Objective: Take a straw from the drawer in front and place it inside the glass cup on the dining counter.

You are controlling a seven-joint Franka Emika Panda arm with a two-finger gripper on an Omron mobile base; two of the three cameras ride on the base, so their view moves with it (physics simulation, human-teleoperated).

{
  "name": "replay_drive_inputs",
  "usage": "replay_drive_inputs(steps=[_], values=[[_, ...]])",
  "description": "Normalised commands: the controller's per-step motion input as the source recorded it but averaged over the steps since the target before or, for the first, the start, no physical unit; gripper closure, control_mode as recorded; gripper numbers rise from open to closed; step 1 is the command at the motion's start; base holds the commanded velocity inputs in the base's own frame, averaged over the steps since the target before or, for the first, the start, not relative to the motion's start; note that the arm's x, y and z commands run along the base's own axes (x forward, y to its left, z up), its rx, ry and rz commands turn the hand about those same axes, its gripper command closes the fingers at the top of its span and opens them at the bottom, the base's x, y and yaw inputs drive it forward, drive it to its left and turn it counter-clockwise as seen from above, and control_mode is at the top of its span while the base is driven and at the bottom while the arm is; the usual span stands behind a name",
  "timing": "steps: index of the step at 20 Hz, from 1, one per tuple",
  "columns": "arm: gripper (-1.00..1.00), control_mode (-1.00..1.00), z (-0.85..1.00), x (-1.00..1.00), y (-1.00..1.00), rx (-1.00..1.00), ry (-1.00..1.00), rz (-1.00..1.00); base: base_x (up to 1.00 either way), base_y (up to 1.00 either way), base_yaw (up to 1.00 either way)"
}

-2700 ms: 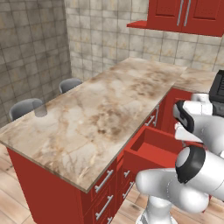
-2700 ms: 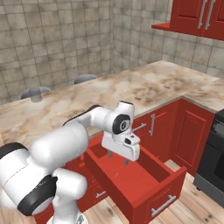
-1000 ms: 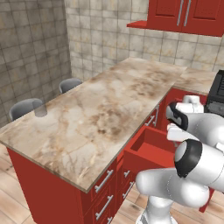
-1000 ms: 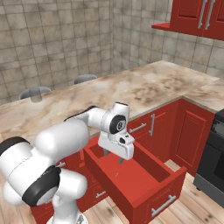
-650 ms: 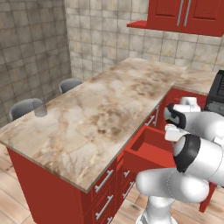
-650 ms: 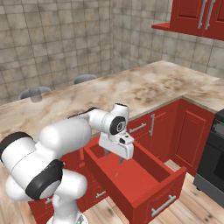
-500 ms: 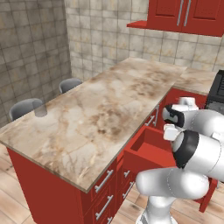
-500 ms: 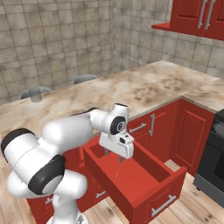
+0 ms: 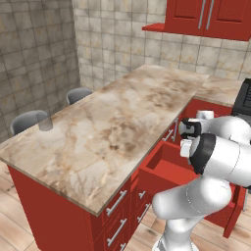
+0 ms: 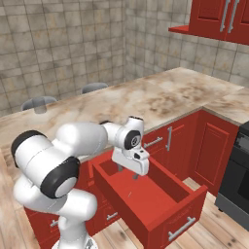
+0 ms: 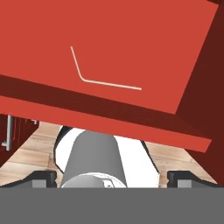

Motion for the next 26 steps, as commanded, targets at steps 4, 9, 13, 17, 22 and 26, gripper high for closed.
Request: replay_drive_inputs(steps=[4, 9, 13, 17, 22, 26], values=[[-1.0, -1.0, -0.15, 0.11, 0.0, 0.0, 0.0, 0.0, 0.0, 0.0, 0.0], [-1.0, -1.0, -0.05, 0.17, 0.0, 0.0, 0.0, 0.0, 0.0, 0.0, 0.0], [-1.0, -1.0, 0.0, 0.22, 0.0, 0.0, 0.03, 0.0, 0.0, 0.0, 0.0], [-1.0, -1.0, -0.05, 0.25, 0.0, 0.0, 0.02, 0.0, 0.0, 0.0, 0.0], [-1.0, -1.0, -0.15, 0.27, 0.0, 0.0, 0.01, 0.0, 0.0, 0.0, 0.0], [-1.0, -1.0, -0.3, 0.16, 0.0, 0.0, 0.0, 0.0, 0.0, 0.0, 0.0]])
